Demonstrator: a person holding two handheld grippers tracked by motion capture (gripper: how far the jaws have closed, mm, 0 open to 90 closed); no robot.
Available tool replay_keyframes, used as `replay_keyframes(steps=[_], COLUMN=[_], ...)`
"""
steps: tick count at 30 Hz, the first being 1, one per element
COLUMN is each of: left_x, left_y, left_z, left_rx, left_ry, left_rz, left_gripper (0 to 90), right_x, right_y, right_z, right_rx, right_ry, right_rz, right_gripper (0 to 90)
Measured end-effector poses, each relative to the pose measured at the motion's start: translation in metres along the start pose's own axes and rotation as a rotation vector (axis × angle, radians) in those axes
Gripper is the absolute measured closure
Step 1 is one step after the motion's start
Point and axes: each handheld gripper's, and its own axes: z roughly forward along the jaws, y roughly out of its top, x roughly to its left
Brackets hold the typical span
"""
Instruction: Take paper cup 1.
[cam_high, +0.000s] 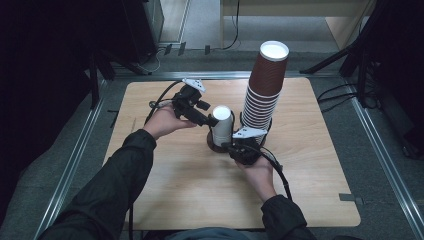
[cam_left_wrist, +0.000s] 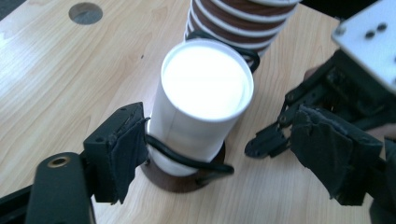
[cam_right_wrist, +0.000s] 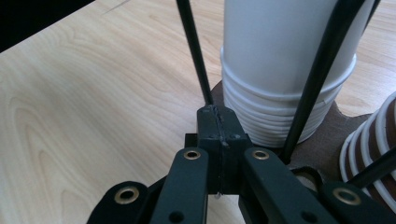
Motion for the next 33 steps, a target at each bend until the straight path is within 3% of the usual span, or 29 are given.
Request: replay_keyframes(steps=[4,5,8,9,13,15,30,31,33], left_x=[0.002,0.002,0.002,0.002,0.003,0.002,-0.003,-0.003,-0.003], left_y=[0.004,0.004,0.005,0.005,0.006,0.006,0.009,0.009,0.009], left_z=[0.010,0.012,0.017,0.018,0.022,0.023,0.031,0.031,0.030], left_rx=[0.004,0.006,0.016,0.016,0.013,0.015,0.024,0.025,0.021], left_ry=[-0.011,-0.010,0.008,0.011,0.013,0.017,0.059,0.078,0.083], left_rz=[-0.006,-0.004,0.004,0.001,0.002,0.004,0.032,0.046,0.045], left_gripper=[17.3,17.4,17.6,17.9,22.0,22.4,25.5,30.9,32.1], right_x=[0.002,0.004,0.006,0.006,0.006,0.010,0.012,0.011,0.010], right_y=[-0.002,-0.002,-0.002,-0.002,-0.002,-0.004,-0.006,-0.006,-0.006], right_z=[0.005,0.008,0.010,0.013,0.014,0.017,0.023,0.024,0.024], right_rx=[-0.012,-0.008,-0.007,-0.015,-0.031,-0.045,-0.077,-0.075,-0.075], right_ry=[-0.037,-0.063,-0.082,-0.099,-0.111,-0.139,-0.169,-0.168,-0.165], right_rz=[0.003,-0.011,-0.009,0.007,0.023,0.006,0.044,0.047,0.050], right_gripper=[90.0,90.0,90.0,90.0,90.0,90.0,89.8,89.8,89.9])
